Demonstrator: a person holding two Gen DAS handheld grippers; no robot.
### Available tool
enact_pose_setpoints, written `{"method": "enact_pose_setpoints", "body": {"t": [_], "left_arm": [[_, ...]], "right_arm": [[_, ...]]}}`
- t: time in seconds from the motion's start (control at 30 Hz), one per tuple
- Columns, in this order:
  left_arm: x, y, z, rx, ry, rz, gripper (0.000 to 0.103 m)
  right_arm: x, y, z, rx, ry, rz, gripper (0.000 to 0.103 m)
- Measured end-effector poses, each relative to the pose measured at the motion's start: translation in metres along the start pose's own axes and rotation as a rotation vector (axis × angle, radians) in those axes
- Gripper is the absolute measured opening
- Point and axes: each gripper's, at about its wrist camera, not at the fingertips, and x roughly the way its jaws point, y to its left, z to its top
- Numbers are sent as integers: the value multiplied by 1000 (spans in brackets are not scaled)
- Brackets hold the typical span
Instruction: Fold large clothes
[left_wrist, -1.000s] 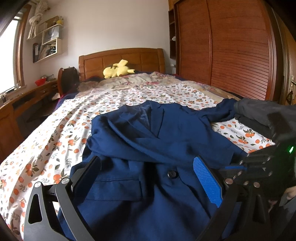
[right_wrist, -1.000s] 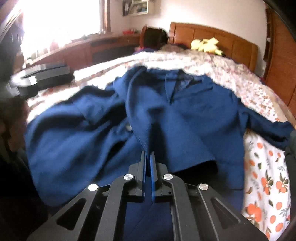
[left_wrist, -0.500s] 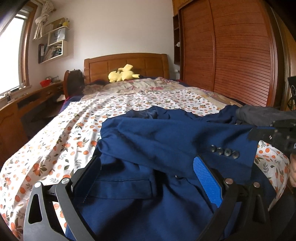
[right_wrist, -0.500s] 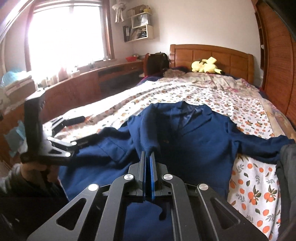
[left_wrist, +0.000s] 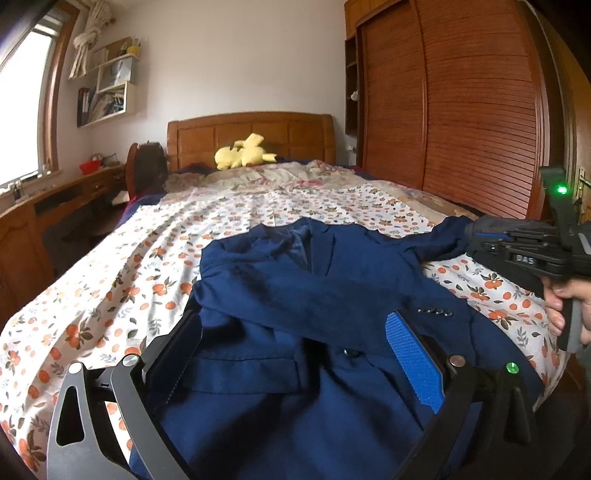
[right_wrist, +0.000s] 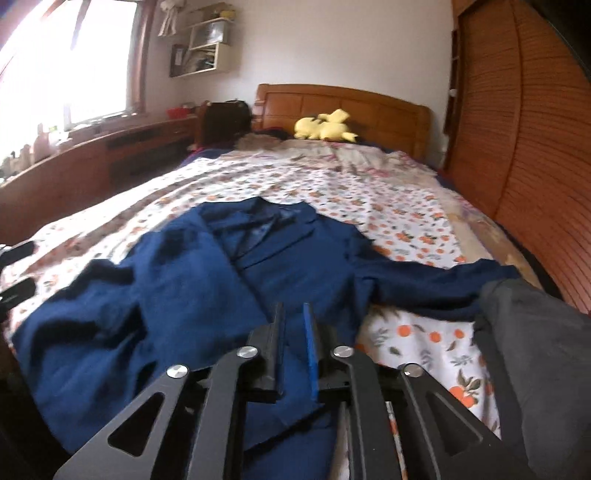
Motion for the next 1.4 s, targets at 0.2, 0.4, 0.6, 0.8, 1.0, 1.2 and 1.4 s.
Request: {"method": "enact_pose_setpoints", "body": {"t": [0.2, 0.4, 0.6, 0.8, 1.0, 1.2, 1.4], "left_arm": [[5, -10, -3, 27, 5, 26, 100], [15, -15, -5, 33, 37, 35, 100], [18, -27, -5, 44, 50, 49, 100], [23, -37, -1, 25, 71, 41, 100], [30, -45, 6, 39, 91, 67, 100], [43, -44, 12, 45, 106, 71, 100], [71, -37, 20, 49, 102, 68, 100]], "right_arm": [[29, 7, -17, -28, 44, 89, 16], [64, 22, -41, -76, 131, 139, 27], [92, 26, -61, -80, 198, 173, 31], [92, 24, -64, -62, 190, 191, 32], [90, 22, -66, -54, 176, 199, 32], [90, 24, -66, -52, 174, 201, 32], [90, 22, -66, -54, 175, 199, 33]]}}
